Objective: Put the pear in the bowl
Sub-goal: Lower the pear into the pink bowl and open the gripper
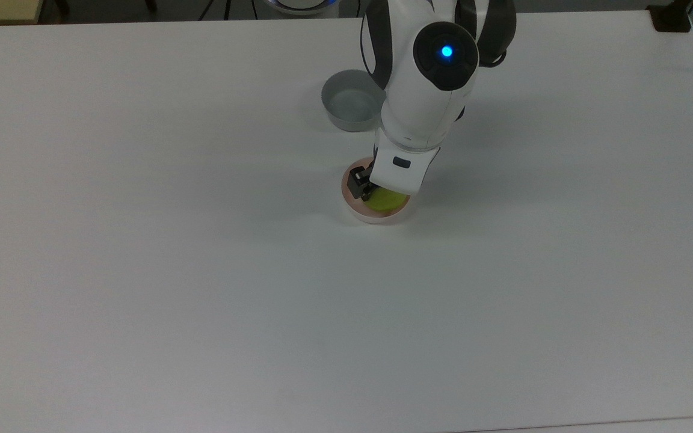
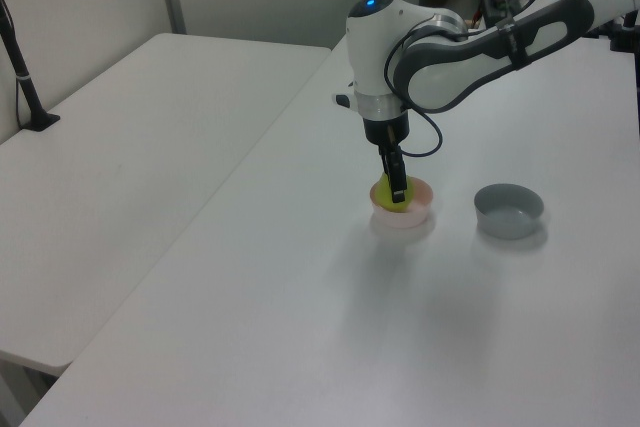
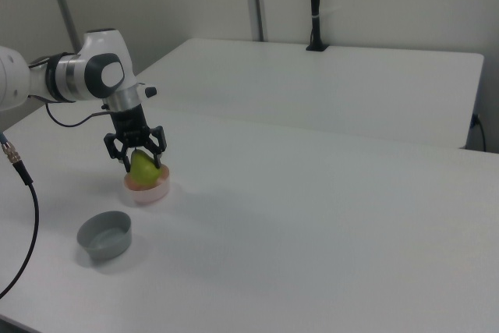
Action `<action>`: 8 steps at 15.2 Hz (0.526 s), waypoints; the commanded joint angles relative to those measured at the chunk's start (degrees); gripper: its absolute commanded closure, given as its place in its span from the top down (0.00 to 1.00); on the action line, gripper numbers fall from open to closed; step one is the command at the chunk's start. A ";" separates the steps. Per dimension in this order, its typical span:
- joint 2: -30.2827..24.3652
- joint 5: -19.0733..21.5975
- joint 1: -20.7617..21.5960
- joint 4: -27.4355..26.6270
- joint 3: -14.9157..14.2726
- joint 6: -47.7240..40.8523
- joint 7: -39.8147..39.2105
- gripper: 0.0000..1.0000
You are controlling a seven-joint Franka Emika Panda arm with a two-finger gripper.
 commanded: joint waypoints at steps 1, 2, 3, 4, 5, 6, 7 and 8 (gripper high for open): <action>-0.09 -0.19 0.62 -0.05 -0.51 0.64 1.17 0.50; -0.17 -0.18 0.62 -0.05 -0.43 0.38 1.26 0.68; -0.26 -0.18 0.62 -0.05 -0.51 0.29 1.35 0.95; -0.44 -0.18 0.62 -0.05 -0.51 0.20 1.35 1.00; -0.44 -0.18 0.62 -0.13 -0.51 0.20 1.35 1.00; -0.44 -0.18 0.54 -0.22 -0.51 0.12 1.35 1.00; -0.53 -0.18 0.62 -0.39 -0.51 0.12 1.35 1.00; -0.61 -0.18 0.62 -0.40 -0.51 -0.06 1.44 1.00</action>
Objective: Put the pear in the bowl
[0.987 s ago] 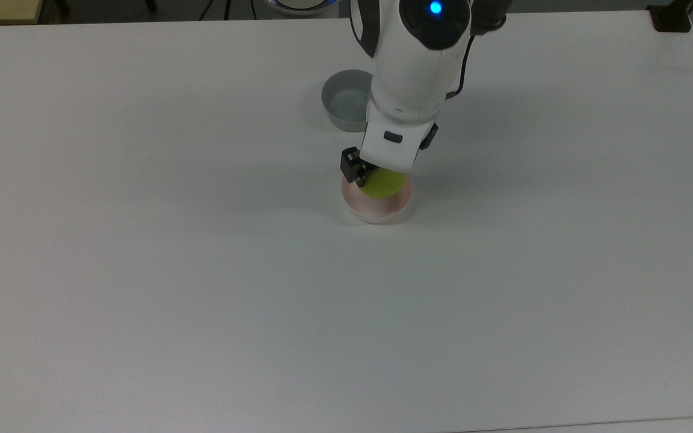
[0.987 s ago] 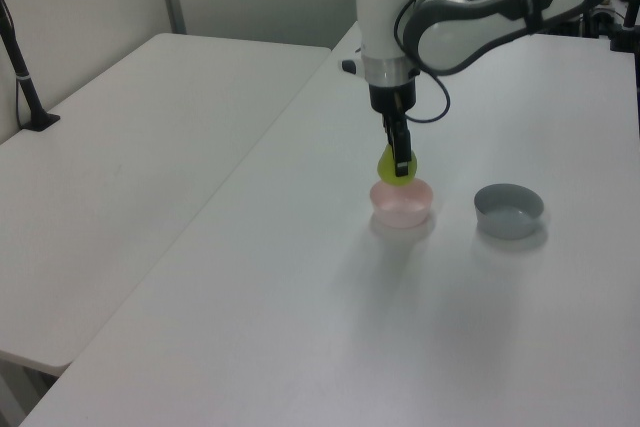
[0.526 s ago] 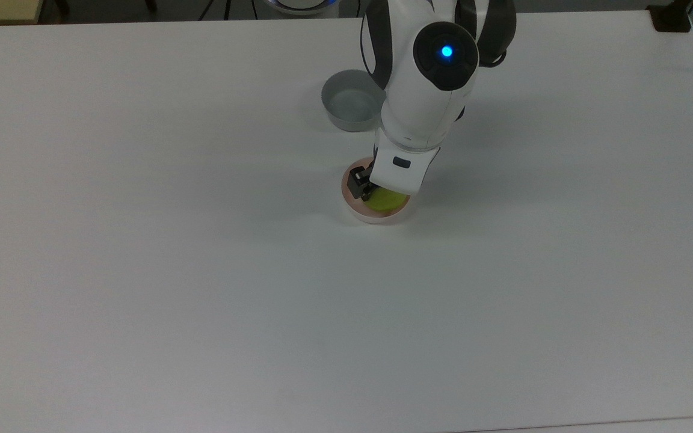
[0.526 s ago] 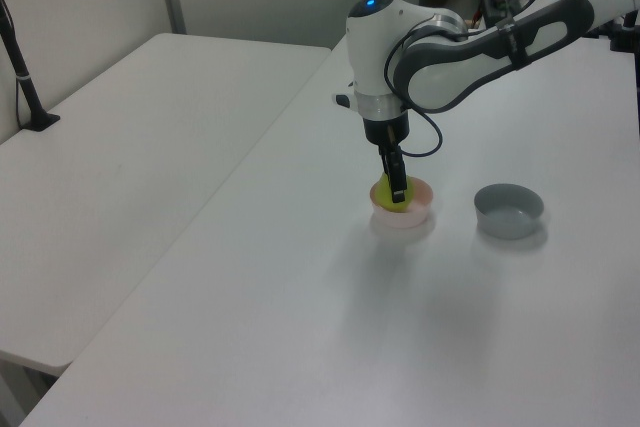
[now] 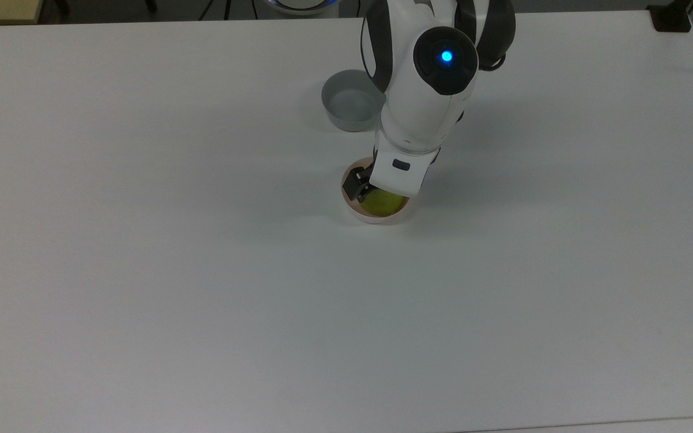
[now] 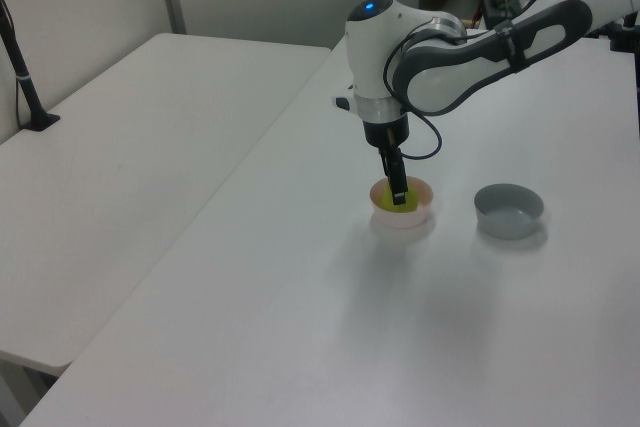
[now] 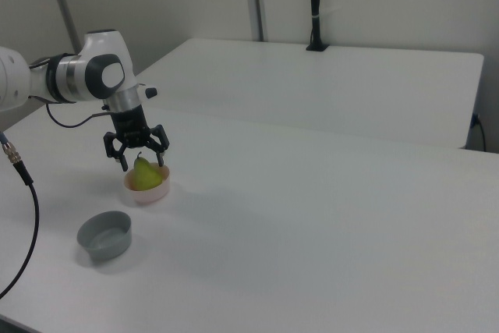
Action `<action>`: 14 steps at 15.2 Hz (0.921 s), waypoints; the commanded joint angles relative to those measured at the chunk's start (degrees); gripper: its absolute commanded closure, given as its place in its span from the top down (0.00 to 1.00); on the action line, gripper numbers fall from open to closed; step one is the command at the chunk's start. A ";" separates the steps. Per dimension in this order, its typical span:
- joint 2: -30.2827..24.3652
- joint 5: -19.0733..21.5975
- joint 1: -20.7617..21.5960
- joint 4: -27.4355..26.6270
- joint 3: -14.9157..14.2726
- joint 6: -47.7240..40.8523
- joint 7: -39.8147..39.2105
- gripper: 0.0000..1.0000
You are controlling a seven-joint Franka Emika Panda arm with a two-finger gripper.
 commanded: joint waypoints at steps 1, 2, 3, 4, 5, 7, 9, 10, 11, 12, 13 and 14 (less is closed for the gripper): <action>-1.23 -0.18 0.63 -0.47 -0.50 -0.15 1.28 1.00; -1.58 -0.18 0.63 -0.47 -0.50 -0.32 1.28 1.00; -2.45 -0.18 0.54 -0.55 -0.50 -0.32 1.28 1.00; -3.24 -0.18 0.45 -0.82 -0.50 -0.41 1.28 1.00; -5.16 -0.10 0.19 -0.64 -0.50 -1.72 1.89 1.00; -8.16 -0.18 -0.16 -0.29 -0.50 -4.44 3.48 1.00; -11.32 -0.18 -0.95 -0.29 -0.42 -6.38 3.74 1.00; -13.34 -0.10 -2.69 -0.20 -0.15 -7.96 3.83 1.00; -14.58 -0.18 -3.76 -0.20 0.98 -9.36 4.09 1.00; -15.72 -0.27 -5.07 -0.20 1.95 -10.51 5.75 1.00; -16.86 -0.79 -6.30 -0.20 2.57 -11.30 7.85 1.00; -18.00 -2.02 -7.71 -0.20 3.44 -12.01 9.27 1.00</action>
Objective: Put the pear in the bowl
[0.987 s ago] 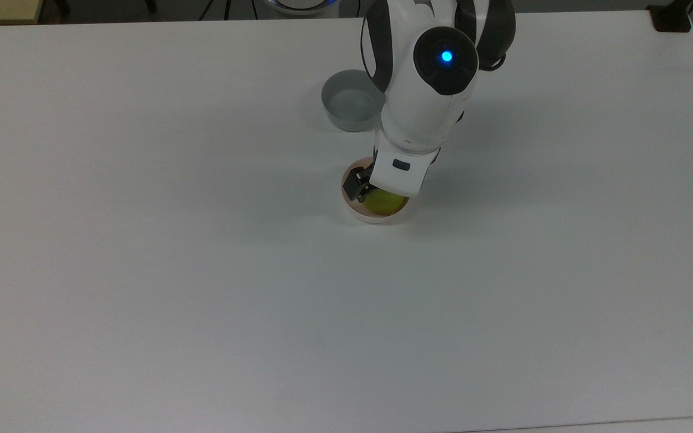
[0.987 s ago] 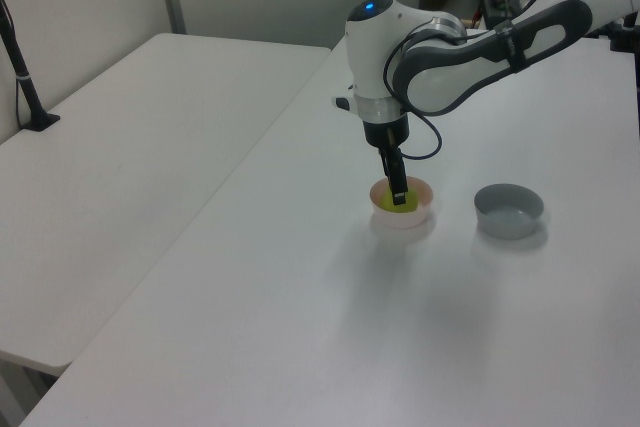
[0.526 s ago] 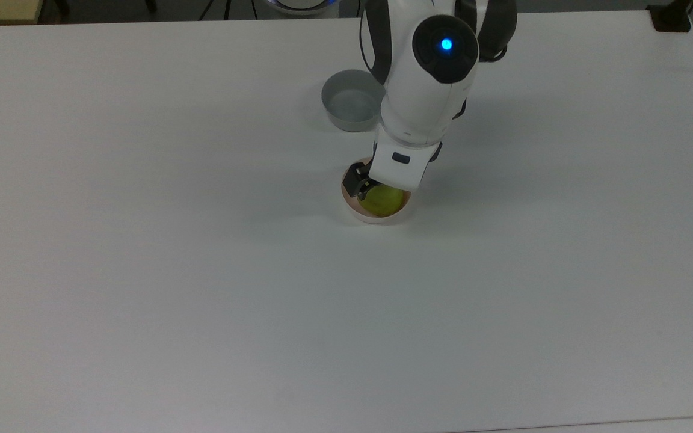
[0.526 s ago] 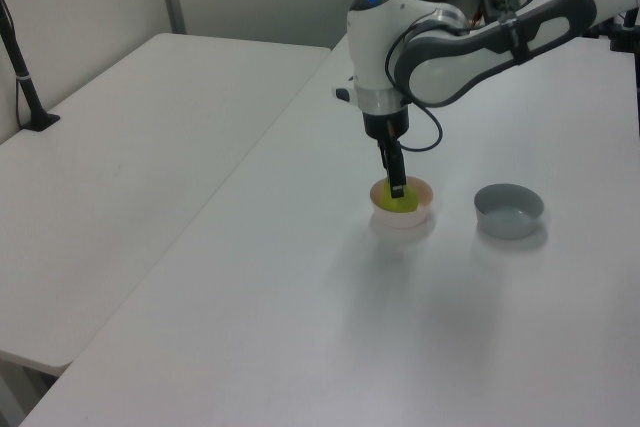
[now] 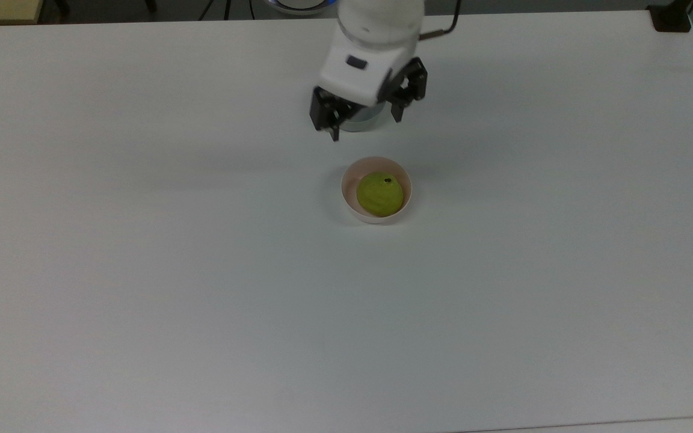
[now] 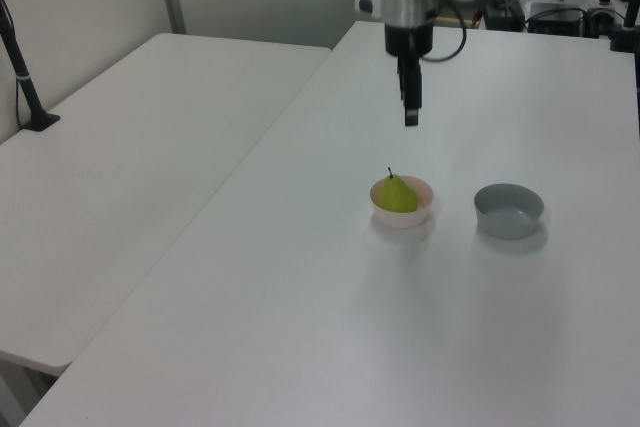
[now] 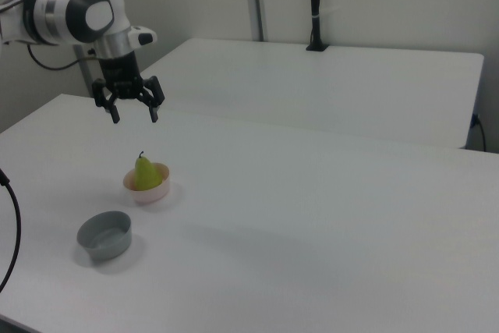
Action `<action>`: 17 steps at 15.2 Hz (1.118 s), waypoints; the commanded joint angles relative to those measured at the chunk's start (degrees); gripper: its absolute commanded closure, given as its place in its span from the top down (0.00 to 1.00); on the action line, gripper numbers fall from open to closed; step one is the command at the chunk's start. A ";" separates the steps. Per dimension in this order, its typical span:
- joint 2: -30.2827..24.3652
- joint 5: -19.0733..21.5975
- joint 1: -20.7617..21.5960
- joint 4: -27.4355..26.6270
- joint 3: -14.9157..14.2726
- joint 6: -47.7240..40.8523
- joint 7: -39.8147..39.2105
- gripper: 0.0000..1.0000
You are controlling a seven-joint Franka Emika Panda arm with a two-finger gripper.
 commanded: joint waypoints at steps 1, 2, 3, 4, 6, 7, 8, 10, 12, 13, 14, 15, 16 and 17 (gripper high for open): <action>-4.96 -2.67 -6.35 -1.10 4.46 -3.34 5.37 1.00; -5.67 -2.85 -9.25 -1.19 6.13 -3.86 5.46 1.00; -6.72 -2.85 -14.15 -1.36 8.15 -4.13 5.46 1.00; -7.42 -2.85 -17.76 -1.45 8.95 -4.31 5.46 1.00; -8.31 -2.85 -21.82 -1.54 8.96 -5.18 5.29 1.00; -8.48 -2.94 -23.41 -1.54 8.96 -5.45 5.29 1.00; -8.57 -3.03 -25.43 -1.54 8.96 -5.45 5.37 1.00; -8.66 -3.03 -26.76 -1.54 9.05 -5.36 5.29 1.00; -8.66 -2.85 -27.73 -1.72 9.13 -5.45 5.46 1.00; -8.57 -2.85 -27.82 -1.80 9.14 -5.54 5.55 1.00; -8.57 -2.85 -27.73 -1.89 9.14 -5.80 5.55 1.00; -8.57 -2.85 -27.64 -2.15 9.05 -6.15 5.72 1.00; -8.66 -2.85 -27.82 -2.16 9.05 -6.24 6.33 1.00; -8.75 -2.85 -27.82 -2.24 9.05 -6.24 6.95 1.00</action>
